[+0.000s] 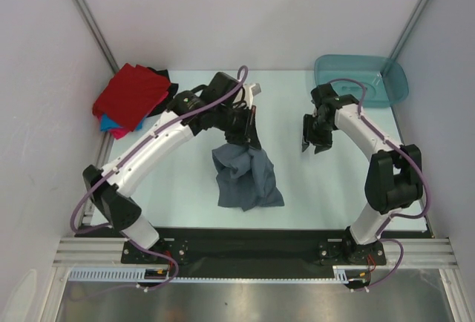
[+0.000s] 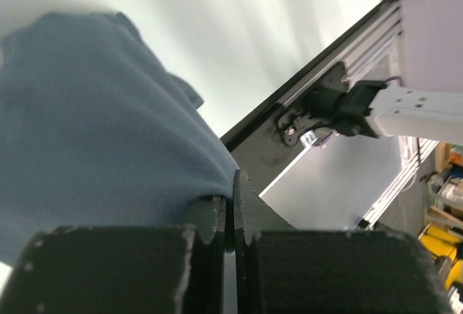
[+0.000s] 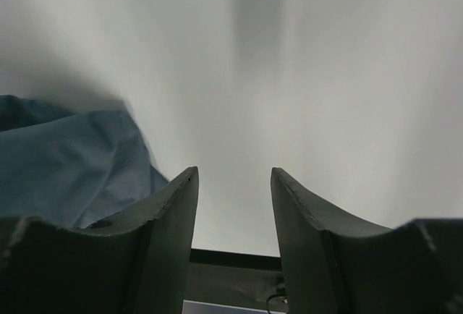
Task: Fold and stack the t-shirts
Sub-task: Flatten the tshirt out
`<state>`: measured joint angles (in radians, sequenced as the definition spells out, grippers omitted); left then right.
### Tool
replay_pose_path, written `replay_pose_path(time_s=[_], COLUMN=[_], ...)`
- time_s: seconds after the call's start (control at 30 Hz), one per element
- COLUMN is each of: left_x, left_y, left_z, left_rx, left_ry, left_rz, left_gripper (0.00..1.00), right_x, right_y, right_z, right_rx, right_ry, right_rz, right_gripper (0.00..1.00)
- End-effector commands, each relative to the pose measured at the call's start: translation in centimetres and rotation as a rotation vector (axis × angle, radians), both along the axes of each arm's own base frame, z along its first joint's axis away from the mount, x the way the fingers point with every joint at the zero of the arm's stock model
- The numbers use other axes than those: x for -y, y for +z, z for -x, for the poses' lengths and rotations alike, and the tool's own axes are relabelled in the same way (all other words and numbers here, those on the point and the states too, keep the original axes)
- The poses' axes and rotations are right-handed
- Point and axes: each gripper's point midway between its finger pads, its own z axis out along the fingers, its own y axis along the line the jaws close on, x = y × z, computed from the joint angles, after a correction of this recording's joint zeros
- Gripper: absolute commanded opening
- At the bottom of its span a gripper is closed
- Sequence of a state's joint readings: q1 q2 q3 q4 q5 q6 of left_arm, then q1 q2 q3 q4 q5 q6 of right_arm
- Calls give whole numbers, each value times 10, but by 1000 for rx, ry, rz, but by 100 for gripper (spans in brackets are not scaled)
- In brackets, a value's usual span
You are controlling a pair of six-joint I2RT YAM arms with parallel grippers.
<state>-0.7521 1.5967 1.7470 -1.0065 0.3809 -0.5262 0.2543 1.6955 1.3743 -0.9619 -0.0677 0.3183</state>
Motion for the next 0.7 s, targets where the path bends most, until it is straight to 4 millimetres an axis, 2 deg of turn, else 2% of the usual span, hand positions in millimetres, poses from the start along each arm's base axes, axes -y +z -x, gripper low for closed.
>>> replay_pose_path(time_s=[0.0, 0.1, 0.13, 0.17, 0.2, 0.37, 0.4, 0.47, 0.5, 0.67], left_x=[5, -3, -11, -13, -24, -36, -37, -42, -41, -33], left_y=[14, 0, -3, -2, -5, 0, 12, 15, 26, 46], left_z=[-10, -37, -51, -61, -75, -125, -134, -150, -162, -184], left_rx=[63, 66, 60, 64, 59, 85, 112, 115, 137, 164], left_ry=[-52, 9, 53, 90, 139, 246, 255, 273, 278, 277], left_rz=[13, -30, -33, -16, -17, 55, 73, 80, 98, 133], left_gripper=[0, 0, 0, 0, 0, 0, 0, 0, 1, 0], right_x=[-15, -27, -29, -32, -35, -42, -45, -50, -52, -64], right_y=[11, 2, 0, -3, -5, -13, -13, -15, -16, -22], right_z=[-10, -6, -4, -1, 2, 16, 19, 26, 28, 38], right_rx=[16, -17, -31, -49, -64, -104, -113, -135, -139, -176], right_ry=[-24, -5, 6, 16, 25, 56, 61, 76, 77, 123], right_rz=[-36, -48, -49, -55, -67, -74, -96, -123, -132, -165], right_gripper=[51, 50, 50, 50, 50, 50, 50, 49, 49, 49])
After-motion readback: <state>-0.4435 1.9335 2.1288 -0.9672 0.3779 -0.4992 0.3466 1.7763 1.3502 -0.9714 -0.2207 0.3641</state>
